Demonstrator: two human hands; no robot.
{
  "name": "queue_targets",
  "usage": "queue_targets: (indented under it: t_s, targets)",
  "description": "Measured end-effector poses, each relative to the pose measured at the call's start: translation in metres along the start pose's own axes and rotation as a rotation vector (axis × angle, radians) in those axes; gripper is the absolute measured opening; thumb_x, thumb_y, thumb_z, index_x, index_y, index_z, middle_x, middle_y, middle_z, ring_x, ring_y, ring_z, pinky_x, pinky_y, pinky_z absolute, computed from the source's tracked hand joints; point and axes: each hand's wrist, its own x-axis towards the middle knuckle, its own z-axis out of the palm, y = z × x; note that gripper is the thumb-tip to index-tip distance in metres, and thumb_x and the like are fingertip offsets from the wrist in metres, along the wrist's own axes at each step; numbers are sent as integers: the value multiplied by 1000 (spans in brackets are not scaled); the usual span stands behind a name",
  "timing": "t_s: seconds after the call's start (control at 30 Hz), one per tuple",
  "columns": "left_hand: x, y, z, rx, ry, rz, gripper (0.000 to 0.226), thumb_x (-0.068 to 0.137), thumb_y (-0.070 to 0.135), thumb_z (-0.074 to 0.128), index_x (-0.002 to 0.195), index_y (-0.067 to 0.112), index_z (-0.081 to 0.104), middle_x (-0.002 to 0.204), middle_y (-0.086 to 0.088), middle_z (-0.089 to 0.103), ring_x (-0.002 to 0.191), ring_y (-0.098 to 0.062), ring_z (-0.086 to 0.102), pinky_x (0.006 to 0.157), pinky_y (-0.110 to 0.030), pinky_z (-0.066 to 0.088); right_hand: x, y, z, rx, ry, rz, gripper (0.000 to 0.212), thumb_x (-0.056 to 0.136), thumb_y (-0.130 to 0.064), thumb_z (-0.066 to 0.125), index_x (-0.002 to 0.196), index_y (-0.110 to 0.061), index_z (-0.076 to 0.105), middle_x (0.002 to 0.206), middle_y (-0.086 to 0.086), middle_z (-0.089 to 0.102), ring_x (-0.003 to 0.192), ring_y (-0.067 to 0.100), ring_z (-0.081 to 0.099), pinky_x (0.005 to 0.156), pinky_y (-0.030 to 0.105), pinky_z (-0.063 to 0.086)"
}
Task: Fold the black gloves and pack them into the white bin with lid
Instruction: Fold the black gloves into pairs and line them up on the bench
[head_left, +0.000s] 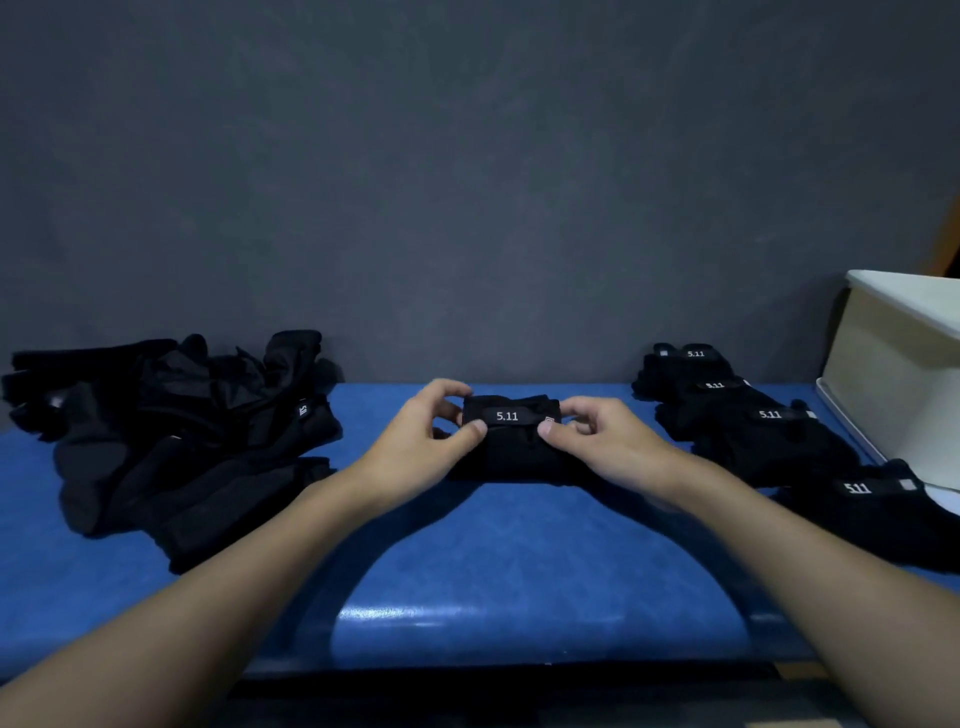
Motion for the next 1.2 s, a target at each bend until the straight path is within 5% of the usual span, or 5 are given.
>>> queue_targets:
  t_s: [0.23,0.33,0.57,0.7,1.2]
  targets:
    - [-3,-10,1,242,-38,169,38,86,24,73,112,38,49,115,11,46,88,-5,52,77,-7,42,20,9,9,-150,192,-2,23,91,-34,66,106,-17,62,49,-9,48,45,4,45,54,26,39]
    - [-1,-14,0,233,-50,189,37,86,25,73,112,34,50,111,6,55,91,-11,57,84,-25,50,22,11,11,-202,210,-11,28,91,-37,65,110,-18,61,48,-11,48,41,0,45,52,21,35]
    - [6,-18,9,428,-29,155,40,81,49,67,113,39,45,105,16,56,92,-11,57,94,-45,46,2,12,0,-271,148,54,82,77,-66,65,142,-23,40,94,-10,59,96,9,60,93,31,47]
    - [22,-19,20,526,29,178,38,85,49,66,115,37,43,107,16,56,95,-12,55,94,-42,41,-15,12,-3,-545,190,112,93,76,-67,65,150,-22,28,134,-8,49,135,18,35,112,37,28]
    - [139,-18,78,562,-12,128,44,87,49,65,122,30,45,108,6,53,108,-22,53,93,-46,37,-23,29,5,-847,383,182,76,92,-64,40,147,-12,29,146,1,37,140,18,28,118,32,17]
